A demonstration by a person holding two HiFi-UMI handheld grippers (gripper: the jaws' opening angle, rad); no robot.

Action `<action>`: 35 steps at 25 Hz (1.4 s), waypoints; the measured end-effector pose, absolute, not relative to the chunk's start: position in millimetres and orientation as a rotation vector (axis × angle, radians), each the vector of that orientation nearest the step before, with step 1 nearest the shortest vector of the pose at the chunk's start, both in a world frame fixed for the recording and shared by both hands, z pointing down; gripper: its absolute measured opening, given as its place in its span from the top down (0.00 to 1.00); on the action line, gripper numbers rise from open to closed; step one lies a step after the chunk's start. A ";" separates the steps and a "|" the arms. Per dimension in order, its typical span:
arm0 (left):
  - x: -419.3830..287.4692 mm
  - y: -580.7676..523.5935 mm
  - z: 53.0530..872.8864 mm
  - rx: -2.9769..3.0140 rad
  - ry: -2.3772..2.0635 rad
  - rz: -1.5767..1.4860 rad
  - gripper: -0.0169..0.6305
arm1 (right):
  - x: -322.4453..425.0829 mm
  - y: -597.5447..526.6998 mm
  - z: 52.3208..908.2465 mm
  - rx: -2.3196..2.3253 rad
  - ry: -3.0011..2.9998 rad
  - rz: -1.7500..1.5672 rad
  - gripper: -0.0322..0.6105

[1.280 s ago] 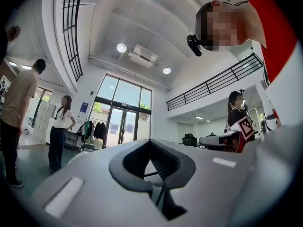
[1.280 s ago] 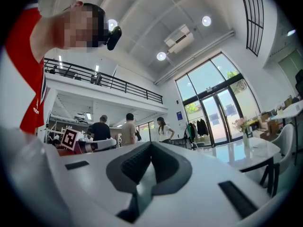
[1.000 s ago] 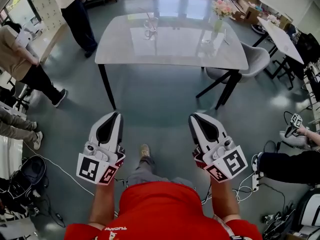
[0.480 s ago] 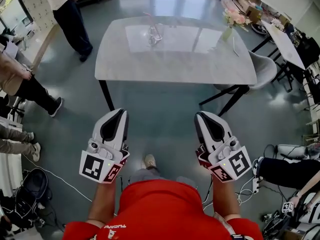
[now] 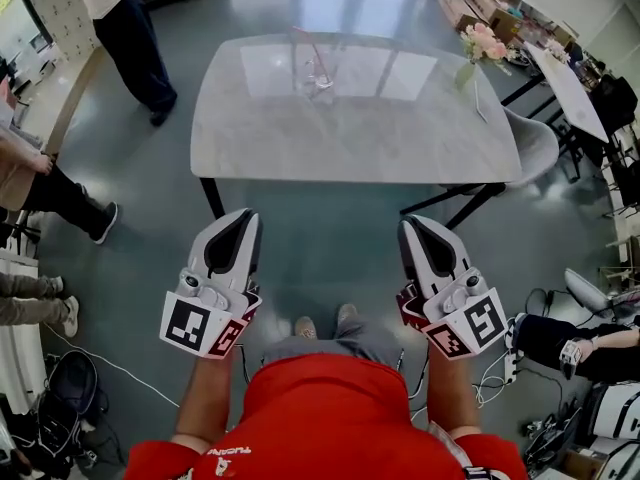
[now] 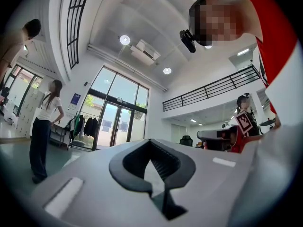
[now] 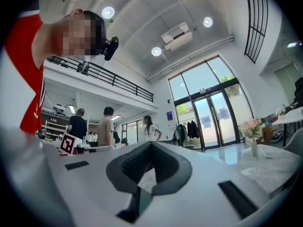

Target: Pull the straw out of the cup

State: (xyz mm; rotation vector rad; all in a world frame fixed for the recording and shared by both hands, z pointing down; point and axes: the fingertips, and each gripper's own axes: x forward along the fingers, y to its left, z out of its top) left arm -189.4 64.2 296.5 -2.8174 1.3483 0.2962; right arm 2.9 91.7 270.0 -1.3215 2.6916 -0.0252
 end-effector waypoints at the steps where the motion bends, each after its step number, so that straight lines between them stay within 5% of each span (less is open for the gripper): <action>1: -190.6 59.1 297.2 -2.821 1.346 0.299 0.97 | 1.2 86.6 269.6 -1.324 2.691 -0.022 0.95; 35: -131.5 -158.2 311.7 -2.746 1.539 0.306 0.97 | 56.2 -149.6 290.0 -1.121 2.803 0.000 0.95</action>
